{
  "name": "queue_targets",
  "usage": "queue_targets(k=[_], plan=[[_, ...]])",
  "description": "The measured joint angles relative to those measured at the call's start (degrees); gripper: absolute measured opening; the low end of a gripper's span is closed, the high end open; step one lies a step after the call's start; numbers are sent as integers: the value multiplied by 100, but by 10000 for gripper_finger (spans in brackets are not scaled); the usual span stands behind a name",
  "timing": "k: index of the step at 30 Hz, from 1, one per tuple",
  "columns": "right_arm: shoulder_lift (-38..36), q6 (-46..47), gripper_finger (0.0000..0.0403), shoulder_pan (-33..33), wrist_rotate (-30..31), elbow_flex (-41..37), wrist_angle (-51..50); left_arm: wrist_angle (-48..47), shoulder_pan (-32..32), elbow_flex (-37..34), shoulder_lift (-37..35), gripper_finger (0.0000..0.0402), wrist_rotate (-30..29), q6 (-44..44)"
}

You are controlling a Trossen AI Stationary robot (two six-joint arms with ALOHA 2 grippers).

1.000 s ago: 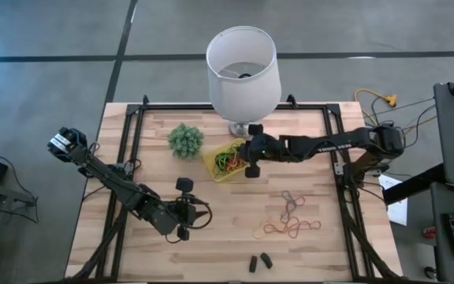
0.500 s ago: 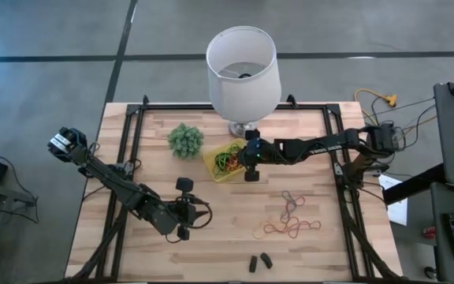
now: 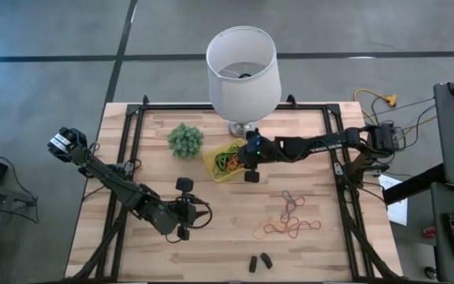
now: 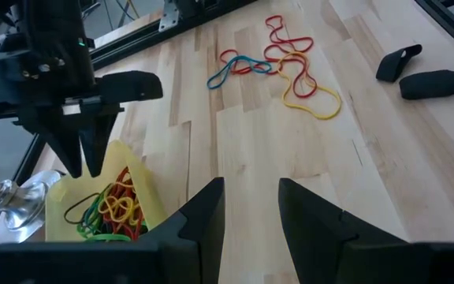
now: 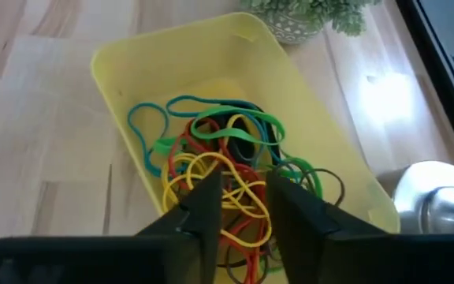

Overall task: Pick and place rubber bands into bin
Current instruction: Put the right black rubber band into the yellow bin

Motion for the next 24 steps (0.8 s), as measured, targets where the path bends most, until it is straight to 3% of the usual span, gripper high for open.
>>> queue_targets(k=[8,18,24], plan=[[-62,106,147,344,2,0,-287,424,0,-224,0,105,2,2],[-519,794,133,1491,7,0,-1171,1147,3,-390,260,105,4,219],[-714,1763,122,2450,15,2,-1774,2681,36,-358,1113,105,406,1467]])
